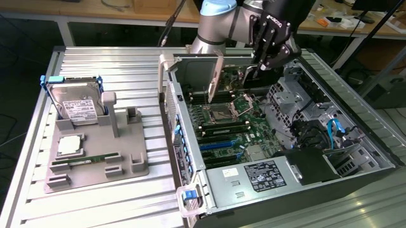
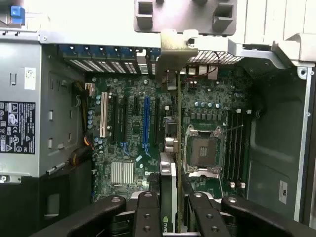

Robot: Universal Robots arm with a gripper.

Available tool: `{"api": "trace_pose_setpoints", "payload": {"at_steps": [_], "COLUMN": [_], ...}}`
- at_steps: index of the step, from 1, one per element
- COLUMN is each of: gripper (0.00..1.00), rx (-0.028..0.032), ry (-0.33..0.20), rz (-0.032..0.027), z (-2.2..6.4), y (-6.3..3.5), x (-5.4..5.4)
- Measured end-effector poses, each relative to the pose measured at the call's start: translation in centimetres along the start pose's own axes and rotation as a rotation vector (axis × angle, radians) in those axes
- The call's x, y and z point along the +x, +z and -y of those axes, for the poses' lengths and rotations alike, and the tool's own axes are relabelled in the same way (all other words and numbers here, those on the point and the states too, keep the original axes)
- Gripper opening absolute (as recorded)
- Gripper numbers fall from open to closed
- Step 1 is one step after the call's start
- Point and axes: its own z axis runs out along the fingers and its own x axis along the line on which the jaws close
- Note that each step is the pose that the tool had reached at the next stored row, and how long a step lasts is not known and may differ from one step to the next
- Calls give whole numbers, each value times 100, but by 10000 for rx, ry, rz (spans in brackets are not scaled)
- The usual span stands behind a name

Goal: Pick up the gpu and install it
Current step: 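Insert the gpu into the slot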

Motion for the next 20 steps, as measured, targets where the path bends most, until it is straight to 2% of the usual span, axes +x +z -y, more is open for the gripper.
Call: {"api": "trace_pose_setpoints", "payload": {"at_steps": [1, 8, 14, 20], "gripper": [27, 27, 27, 27], "rx": [136, 134, 131, 130], "ry": [-213, -154, 485, 590], "rz": [-12, -12, -1, 0], "z": [0, 3, 4, 0], "y": [10, 154, 250, 356], "x": [0, 32, 38, 106]}}
